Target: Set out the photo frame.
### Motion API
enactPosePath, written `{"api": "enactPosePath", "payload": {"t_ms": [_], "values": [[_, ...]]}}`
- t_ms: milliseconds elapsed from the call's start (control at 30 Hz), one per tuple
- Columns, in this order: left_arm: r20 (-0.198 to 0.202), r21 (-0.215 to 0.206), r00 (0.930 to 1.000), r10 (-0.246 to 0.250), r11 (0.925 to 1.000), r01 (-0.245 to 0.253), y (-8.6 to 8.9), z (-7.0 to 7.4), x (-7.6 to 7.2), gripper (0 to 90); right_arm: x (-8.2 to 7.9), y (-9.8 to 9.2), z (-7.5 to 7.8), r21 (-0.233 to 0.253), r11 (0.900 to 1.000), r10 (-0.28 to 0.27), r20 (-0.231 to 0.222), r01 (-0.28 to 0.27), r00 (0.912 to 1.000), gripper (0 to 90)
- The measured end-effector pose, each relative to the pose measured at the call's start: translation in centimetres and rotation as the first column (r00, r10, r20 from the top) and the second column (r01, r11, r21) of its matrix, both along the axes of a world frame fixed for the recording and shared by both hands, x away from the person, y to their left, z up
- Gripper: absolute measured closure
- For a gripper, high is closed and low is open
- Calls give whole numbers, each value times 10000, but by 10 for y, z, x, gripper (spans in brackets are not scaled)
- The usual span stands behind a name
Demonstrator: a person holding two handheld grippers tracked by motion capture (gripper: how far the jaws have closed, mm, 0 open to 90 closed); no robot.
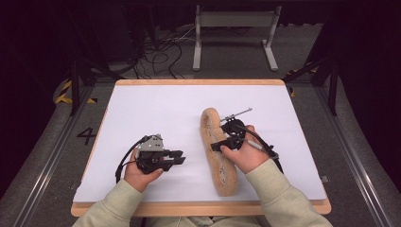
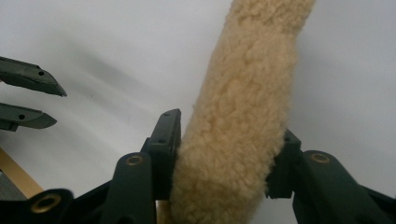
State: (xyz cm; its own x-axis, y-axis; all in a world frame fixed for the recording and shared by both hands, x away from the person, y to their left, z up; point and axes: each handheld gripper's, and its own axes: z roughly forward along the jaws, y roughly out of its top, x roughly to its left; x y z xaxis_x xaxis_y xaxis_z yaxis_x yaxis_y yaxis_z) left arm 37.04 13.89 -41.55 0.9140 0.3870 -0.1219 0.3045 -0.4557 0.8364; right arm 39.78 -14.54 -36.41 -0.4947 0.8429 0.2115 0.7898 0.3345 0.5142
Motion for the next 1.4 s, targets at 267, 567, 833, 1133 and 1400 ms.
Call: {"api": "enactPosePath", "payload": {"t_ms": [267, 567, 833, 1133, 1400], "values": [[34, -61, 9996, 289, 9996, -289, 8, 1, 3, 712, 0, 1, 1, 90, 9964, -843, -515, 848, 9951, 620], [88, -38, 9992, 380, 9993, -380, 13, 2, 1, 708, 0, 2, 2, 245, 9919, -1228, -580, 1244, 9907, 656], [70, -183, 9962, 863, 9961, -861, 32, 2, 1, 708, 2, -1, 14, 479, 9943, -926, -567, 954, 9941, 670], [87, -291, 9917, 1281, 9914, -1278, 50, 3, 0, 704, 9, -3, 36, 200, 9996, 175, 114, -178, 9998, 670], [133, -365, 9859, 1669, 9854, -1663, 63, 3, -2, 711, 20, -4, 51, -423, 9736, 2277, 1114, -2243, 9673, 670]]}}
